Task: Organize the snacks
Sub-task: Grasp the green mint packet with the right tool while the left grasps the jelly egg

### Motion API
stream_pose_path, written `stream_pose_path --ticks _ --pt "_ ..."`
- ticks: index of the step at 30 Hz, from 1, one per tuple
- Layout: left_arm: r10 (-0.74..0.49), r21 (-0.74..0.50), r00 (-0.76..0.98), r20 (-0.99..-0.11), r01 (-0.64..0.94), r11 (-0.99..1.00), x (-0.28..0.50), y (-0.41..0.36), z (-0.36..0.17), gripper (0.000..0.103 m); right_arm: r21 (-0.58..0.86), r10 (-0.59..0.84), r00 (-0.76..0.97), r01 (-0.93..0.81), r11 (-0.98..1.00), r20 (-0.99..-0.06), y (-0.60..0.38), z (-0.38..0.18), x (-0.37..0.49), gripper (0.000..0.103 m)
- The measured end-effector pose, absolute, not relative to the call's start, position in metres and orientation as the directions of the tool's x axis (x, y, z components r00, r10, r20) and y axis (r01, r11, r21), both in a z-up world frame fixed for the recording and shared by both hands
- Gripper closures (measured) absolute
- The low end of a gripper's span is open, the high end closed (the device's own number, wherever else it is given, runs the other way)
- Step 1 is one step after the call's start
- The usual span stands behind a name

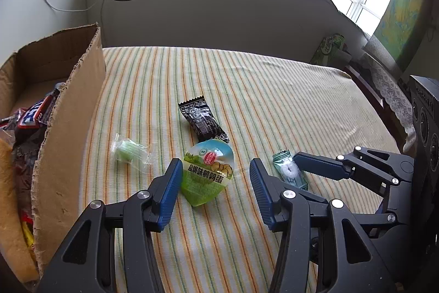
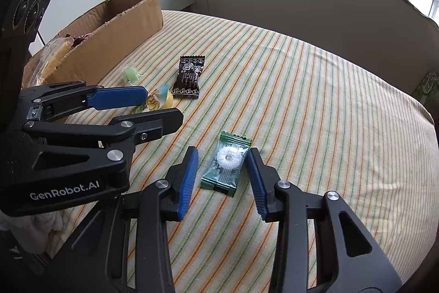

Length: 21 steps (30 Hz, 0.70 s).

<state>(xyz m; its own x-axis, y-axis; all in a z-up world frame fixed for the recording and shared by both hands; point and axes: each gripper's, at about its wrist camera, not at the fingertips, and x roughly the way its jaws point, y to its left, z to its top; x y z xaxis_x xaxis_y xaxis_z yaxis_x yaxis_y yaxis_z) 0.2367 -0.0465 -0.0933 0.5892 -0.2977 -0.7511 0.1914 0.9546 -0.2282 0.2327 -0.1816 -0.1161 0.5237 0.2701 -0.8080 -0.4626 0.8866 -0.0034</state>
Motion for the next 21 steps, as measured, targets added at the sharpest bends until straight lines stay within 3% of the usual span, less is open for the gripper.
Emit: stream_pose_path --ticks 2,4,7,11,21 --pt "-0.309 -0.245 0.582 -0.753 0.187 0.951 0.238 -0.044 -0.094 0.054 -0.018 0.260 0.524 -0.467 0.884 -0.811 -0.183 -0.116 0.232 0.077" --pt "-0.326 -0.271 0.579 -0.747 0.182 0.945 0.240 -0.039 -0.095 0.057 -0.022 0.258 0.521 -0.471 0.882 -0.813 -0.184 -0.115 0.231 0.078" --pt "-0.336 -0.292 0.579 -0.743 0.171 0.941 0.241 -0.035 -0.096 0.072 -0.019 0.258 0.521 -0.468 0.884 -0.814 -0.185 -0.116 0.231 0.078" --pt "-0.333 -0.282 0.589 -0.737 0.180 0.942 0.239 -0.037 -0.094 0.078 -0.001 0.269 0.524 -0.457 0.889 -0.808 -0.188 -0.116 0.229 0.079" --pt "-0.329 -0.273 0.603 -0.726 0.186 0.944 0.235 -0.037 -0.091 0.080 0.045 0.287 0.537 -0.419 0.907 -0.793 -0.208 -0.111 0.225 0.079"
